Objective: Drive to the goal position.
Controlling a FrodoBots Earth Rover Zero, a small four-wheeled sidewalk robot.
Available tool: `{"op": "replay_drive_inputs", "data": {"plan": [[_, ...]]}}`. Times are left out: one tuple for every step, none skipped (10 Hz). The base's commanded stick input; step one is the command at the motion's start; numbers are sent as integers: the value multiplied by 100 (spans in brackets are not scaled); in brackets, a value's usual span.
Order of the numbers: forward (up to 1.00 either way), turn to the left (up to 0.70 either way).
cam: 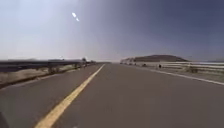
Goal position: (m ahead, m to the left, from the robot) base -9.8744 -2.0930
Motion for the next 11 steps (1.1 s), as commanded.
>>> {"op": "replay_drive_inputs", "data": {"plan": [[0, 50], [0, 50], [0, 50], [0, 50], [0, 50], [0, 50], [0, 50], [0, 50], [0, 50], [0, 50], [0, 50]]}}
